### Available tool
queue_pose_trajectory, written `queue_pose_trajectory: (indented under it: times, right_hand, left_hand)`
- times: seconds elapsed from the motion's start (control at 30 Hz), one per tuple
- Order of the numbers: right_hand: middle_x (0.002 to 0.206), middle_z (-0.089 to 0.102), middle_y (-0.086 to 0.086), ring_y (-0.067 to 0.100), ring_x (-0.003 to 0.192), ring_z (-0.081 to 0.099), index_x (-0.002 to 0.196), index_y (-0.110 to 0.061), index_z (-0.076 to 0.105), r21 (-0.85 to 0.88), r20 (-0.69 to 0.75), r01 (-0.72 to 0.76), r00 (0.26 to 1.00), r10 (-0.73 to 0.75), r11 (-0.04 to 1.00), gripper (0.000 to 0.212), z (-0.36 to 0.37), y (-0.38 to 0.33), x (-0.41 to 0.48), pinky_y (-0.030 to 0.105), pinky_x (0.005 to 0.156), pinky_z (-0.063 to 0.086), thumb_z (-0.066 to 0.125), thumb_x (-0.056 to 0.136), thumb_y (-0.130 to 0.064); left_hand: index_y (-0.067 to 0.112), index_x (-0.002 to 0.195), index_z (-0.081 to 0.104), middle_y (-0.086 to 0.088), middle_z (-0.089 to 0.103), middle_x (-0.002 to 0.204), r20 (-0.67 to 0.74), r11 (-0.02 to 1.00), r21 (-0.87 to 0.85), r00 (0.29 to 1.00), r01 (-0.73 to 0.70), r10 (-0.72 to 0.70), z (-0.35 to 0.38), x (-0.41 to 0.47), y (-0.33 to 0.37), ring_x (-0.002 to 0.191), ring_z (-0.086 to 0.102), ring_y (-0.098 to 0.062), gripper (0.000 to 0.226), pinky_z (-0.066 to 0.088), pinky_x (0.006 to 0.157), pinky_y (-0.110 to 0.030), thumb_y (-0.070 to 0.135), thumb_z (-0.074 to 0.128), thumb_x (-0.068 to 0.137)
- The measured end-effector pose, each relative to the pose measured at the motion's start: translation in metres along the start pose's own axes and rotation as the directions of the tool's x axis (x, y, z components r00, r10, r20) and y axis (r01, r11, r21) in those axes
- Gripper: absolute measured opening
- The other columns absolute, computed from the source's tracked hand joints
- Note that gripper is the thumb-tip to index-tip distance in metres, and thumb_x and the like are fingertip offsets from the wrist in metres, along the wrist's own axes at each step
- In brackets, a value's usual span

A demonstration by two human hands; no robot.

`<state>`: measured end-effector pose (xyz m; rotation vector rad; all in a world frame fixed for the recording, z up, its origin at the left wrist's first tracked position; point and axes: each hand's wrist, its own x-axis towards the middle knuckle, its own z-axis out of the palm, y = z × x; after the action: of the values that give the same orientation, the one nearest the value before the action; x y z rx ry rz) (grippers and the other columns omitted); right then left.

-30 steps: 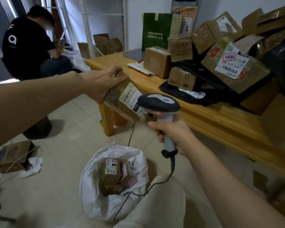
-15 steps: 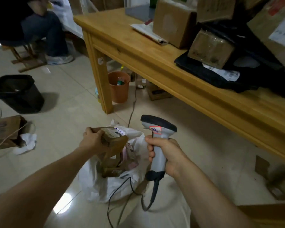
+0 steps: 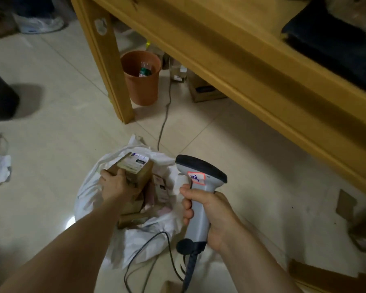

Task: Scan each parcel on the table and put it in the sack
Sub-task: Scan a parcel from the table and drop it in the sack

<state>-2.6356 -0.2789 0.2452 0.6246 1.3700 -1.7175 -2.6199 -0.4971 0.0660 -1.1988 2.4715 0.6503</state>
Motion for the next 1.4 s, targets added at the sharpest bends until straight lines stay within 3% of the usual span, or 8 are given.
queue_pose_trajectory:
  times: [0.17,0.37,0.5,0.8,0.97,1.13,1.3,1.4]
  right_hand:
    - [0.056,0.052,0.007,0.016,0.044,0.045,0.072,-0.009,0.063,0.040,-0.024,-0.012,1.000,0.013,0.999,0.011,-0.009,0.000,0.021,0.027,0.049,0.041,0.071,0.075,-0.002]
    - [0.056,0.053,0.007,0.016,0.043,0.044,0.071,-0.008,0.063,0.023,-0.033,-0.008,0.999,0.009,1.000,0.011,-0.008,-0.003,0.017,0.027,0.050,0.041,0.070,0.076,-0.003]
    - [0.054,0.052,0.006,0.015,0.043,0.044,0.065,-0.008,0.060,0.033,-0.040,-0.003,0.999,0.004,0.999,0.016,-0.002,-0.003,-0.004,0.027,0.050,0.042,0.070,0.077,-0.003]
    - [0.057,0.061,0.011,0.019,0.045,0.056,0.076,-0.007,0.062,-0.011,-0.103,0.177,0.979,-0.177,0.984,0.018,0.003,0.005,-0.091,0.026,0.048,0.050,0.073,0.082,-0.019]
    - [0.057,0.055,0.010,0.017,0.042,0.046,0.073,-0.008,0.058,0.078,-0.118,0.315,0.945,-0.305,0.946,0.022,-0.010,0.006,-0.149,0.024,0.045,0.044,0.072,0.083,-0.020]
    - [0.051,0.049,0.007,0.014,0.035,0.041,0.089,-0.004,0.058,0.167,-0.151,0.498,0.866,-0.477,0.851,0.013,-0.032,-0.018,-0.208,0.021,0.040,0.036,0.069,0.084,-0.011]
    - [0.048,0.051,0.005,0.015,0.036,0.041,0.073,-0.005,0.060,0.104,-0.228,0.683,0.724,-0.651,0.723,0.013,-0.060,-0.055,-0.263,0.023,0.042,0.036,0.067,0.083,-0.006]
    - [0.048,0.052,0.003,0.014,0.037,0.042,0.075,-0.008,0.062,0.117,-0.283,0.747,0.657,-0.698,0.655,0.010,-0.078,-0.076,-0.290,0.023,0.041,0.038,0.067,0.081,-0.002]
  left_hand:
    - [0.017,0.133,0.040,-0.027,0.014,0.145,0.001,0.991,0.018,0.991,0.131,-0.131,0.017,0.029,-0.003,0.134,0.018,-0.044,0.076,0.032,0.106,-0.053,0.048,0.075,0.073]
    - [0.025,0.149,0.023,-0.020,-0.010,0.158,0.117,0.966,0.259,0.992,0.008,-0.040,0.020,0.021,-0.004,0.146,-0.009,-0.038,0.094,0.017,0.116,-0.056,0.055,0.072,0.075]
    - [0.029,0.153,0.009,-0.018,-0.011,0.159,0.162,0.961,0.273,0.987,-0.027,-0.018,0.004,-0.005,0.008,0.147,-0.009,-0.037,0.103,0.019,0.113,-0.062,0.057,0.071,0.076]
    - [0.028,0.153,0.012,-0.015,0.005,0.160,-0.077,0.946,0.102,0.946,-0.306,0.314,-0.055,-0.111,0.064,0.148,0.004,-0.033,0.076,0.012,0.117,-0.056,0.049,0.053,0.092]
    - [0.018,0.151,0.023,-0.015,0.024,0.155,-0.307,0.866,0.053,0.818,-0.497,0.487,-0.101,-0.178,0.101,0.143,0.021,-0.031,0.075,0.019,0.116,-0.049,0.041,0.057,0.089]
    - [0.010,0.144,0.038,-0.015,0.042,0.143,-0.498,0.657,-0.004,0.571,-0.754,0.653,-0.159,-0.246,0.156,0.133,0.037,-0.032,0.066,0.030,0.109,-0.040,0.024,0.065,0.086]
    - [0.009,0.145,0.037,-0.013,0.040,0.143,-0.542,0.480,-0.002,0.404,-0.877,0.737,-0.205,-0.304,0.229,0.132,0.036,-0.030,0.064,0.032,0.108,-0.038,0.022,0.064,0.089]
    - [0.005,0.143,0.039,-0.016,0.044,0.139,-0.554,0.348,0.092,0.243,-0.933,0.797,-0.227,-0.336,0.274,0.130,0.039,-0.034,0.064,0.034,0.107,-0.039,0.019,0.066,0.088]
